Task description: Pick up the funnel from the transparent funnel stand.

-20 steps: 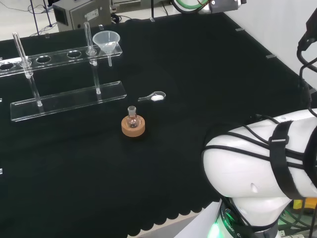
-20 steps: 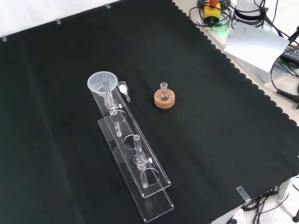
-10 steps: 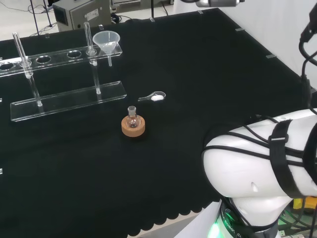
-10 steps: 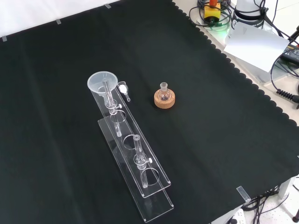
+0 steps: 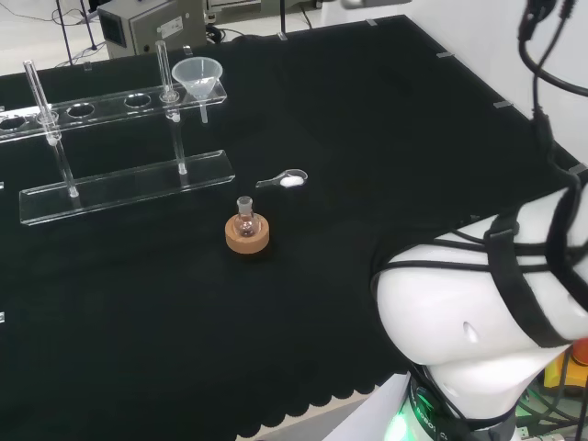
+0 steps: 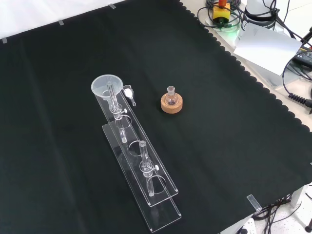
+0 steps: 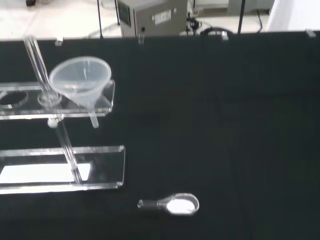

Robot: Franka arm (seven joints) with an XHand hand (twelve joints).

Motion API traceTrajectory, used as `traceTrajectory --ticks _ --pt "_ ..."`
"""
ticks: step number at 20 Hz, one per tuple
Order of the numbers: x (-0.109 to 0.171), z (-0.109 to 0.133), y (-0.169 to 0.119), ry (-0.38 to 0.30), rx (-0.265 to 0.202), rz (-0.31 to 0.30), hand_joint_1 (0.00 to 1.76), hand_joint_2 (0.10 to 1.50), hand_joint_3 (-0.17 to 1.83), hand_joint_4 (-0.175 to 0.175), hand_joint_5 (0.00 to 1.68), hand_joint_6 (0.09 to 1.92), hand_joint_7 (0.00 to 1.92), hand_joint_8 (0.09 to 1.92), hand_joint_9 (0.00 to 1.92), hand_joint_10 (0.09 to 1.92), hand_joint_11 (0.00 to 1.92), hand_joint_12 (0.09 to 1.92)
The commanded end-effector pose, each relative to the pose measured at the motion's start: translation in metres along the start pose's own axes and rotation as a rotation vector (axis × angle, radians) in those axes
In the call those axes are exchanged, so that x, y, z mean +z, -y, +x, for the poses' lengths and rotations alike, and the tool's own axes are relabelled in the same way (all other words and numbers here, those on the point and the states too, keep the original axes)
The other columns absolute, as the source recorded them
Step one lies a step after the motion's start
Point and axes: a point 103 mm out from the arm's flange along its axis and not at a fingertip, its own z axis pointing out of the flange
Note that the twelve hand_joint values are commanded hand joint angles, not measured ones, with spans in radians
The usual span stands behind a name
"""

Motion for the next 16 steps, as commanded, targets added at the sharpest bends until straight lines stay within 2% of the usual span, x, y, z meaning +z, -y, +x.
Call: traceTrajectory --ticks 1,6,11,16 --pt "0.037 0.020 -0.067 0.054 -0.059 0.036 0.00 1.17 0.44 0.029 0.19 0.09 0.02 0.50 0.20 0.60 0.07 1.34" --pt "0.065 0.030 -0.109 0.055 -0.110 0.076 0.00 1.17 0.43 0.028 0.19 0.09 0.02 0.50 0.20 0.60 0.06 1.34" --pt "0.079 0.042 -0.145 0.069 -0.146 0.107 0.00 1.15 0.42 0.026 0.18 0.09 0.02 0.49 0.20 0.60 0.06 1.35" --pt "0.096 0.055 -0.168 0.084 -0.186 0.103 0.01 1.12 0.39 0.018 0.17 0.09 0.09 0.52 0.26 0.62 0.06 1.38"
